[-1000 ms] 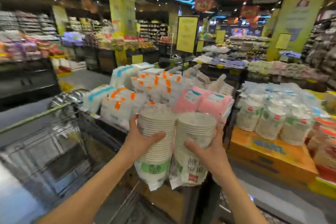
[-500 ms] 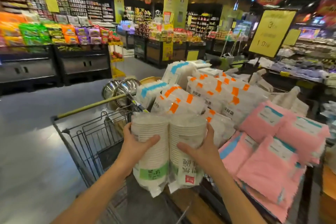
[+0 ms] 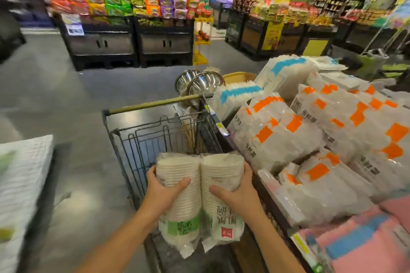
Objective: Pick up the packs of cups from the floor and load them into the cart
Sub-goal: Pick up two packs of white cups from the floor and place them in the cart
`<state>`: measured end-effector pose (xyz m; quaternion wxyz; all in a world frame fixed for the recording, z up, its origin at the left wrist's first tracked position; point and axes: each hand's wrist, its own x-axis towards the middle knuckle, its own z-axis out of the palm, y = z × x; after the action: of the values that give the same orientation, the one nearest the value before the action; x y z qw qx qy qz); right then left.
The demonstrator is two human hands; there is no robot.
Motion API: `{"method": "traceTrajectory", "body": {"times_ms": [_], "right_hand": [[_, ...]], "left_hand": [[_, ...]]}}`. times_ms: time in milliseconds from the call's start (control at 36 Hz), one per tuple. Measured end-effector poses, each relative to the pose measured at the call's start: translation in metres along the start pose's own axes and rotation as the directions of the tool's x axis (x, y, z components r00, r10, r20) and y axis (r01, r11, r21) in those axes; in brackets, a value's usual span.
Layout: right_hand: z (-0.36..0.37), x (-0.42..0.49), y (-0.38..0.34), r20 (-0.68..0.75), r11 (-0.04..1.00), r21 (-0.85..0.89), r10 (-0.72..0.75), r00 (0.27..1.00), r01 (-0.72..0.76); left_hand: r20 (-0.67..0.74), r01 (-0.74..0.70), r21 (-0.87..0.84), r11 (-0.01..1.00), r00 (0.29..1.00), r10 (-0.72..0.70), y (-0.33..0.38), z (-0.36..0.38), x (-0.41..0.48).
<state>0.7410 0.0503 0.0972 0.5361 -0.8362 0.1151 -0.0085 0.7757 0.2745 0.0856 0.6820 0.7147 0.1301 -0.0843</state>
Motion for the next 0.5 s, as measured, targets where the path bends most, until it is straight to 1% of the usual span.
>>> {"method": "traceTrajectory", "body": {"times_ms": [83, 250, 389, 500], "right_hand": [[0.011, 0.029, 0.018, 0.08, 0.999, -0.026, 0.036, 0.996, -0.034], [0.05, 0.069, 0.048, 0.148, 0.98, -0.105, 0.183, 0.972, -0.168], [0.09, 0.11, 0.084, 0.143, 0.938, -0.216, 0.305, 0.941, -0.271], [0.12, 0.146, 0.106, 0.104, 0.862, -0.342, 0.429, 0.897, -0.373]], "left_hand": [[-0.066, 0.051, -0.006, 0.999, 0.996, -0.051, -0.016, 0.005, 0.014], [-0.171, 0.204, -0.004, 0.979, 0.964, -0.201, -0.055, 0.007, 0.051], [-0.205, 0.312, -0.029, 0.95, 0.928, -0.311, -0.094, 0.01, 0.1], [-0.192, 0.444, -0.047, 0.895, 0.875, -0.444, -0.13, 0.012, 0.154]]}}
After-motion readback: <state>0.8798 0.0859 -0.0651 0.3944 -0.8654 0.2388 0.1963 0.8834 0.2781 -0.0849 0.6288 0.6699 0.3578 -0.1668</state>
